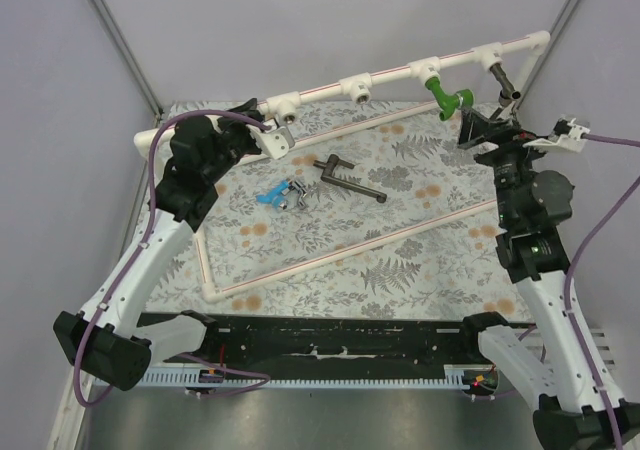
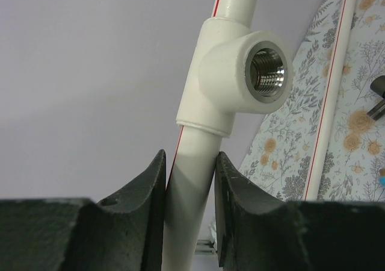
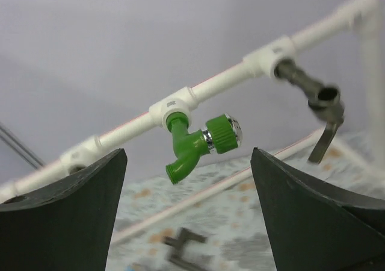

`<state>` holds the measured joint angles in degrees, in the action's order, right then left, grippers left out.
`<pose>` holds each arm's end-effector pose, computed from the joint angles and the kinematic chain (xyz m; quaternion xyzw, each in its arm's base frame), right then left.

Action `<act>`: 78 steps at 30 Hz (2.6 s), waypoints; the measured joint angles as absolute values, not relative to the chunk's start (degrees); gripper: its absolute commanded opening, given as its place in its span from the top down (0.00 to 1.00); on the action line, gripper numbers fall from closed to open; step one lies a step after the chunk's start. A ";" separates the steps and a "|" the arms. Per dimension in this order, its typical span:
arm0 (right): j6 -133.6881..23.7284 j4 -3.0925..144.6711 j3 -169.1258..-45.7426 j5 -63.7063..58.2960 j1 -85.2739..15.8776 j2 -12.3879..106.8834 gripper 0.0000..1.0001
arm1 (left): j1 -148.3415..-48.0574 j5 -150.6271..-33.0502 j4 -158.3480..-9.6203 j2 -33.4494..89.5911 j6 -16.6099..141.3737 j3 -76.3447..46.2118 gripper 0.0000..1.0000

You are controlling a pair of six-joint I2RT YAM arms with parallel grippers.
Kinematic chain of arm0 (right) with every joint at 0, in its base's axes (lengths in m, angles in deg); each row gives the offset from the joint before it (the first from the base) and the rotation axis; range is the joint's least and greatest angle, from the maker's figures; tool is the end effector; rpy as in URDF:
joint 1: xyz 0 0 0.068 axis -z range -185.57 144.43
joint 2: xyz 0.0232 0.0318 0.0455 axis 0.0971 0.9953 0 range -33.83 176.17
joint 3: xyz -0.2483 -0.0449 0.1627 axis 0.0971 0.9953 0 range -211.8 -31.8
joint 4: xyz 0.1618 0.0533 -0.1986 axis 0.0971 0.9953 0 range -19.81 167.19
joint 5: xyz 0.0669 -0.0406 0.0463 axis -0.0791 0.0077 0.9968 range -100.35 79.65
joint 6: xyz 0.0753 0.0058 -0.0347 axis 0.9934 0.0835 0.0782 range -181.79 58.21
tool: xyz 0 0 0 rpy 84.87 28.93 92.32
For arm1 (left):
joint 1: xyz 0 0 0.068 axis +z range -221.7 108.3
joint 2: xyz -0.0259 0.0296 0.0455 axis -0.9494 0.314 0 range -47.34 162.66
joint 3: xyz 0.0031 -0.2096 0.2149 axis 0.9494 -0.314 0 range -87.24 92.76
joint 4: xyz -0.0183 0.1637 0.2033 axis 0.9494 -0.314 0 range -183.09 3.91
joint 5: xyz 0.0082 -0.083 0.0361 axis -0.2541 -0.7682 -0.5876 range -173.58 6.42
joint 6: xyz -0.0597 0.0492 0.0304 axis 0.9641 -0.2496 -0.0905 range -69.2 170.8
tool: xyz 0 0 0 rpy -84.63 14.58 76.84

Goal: Install the water faucets

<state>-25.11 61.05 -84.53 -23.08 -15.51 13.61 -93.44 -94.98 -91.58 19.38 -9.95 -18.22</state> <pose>0.2009 0.0190 0.4473 0.2261 0.5721 0.2484 0.7482 0.2659 -0.1215 0.4436 0.5280 0.4986 0.1602 0.6686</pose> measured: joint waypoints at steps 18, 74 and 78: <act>-111.55 80.17 -99.15 4.68 -15.51 28.56 0.05 | -93.66 -95.02 -91.56 19.38 -9.91 -18.22 0.98; -89.50 70.20 -93.56 -6.03 -15.85 17.74 0.02 | -93.96 -94.19 -91.06 19.65 -9.82 -18.27 0.98; -107.07 76.39 -96.42 -1.61 -15.85 21.69 0.03 | -93.96 -94.19 -91.06 19.65 -9.82 -18.27 0.98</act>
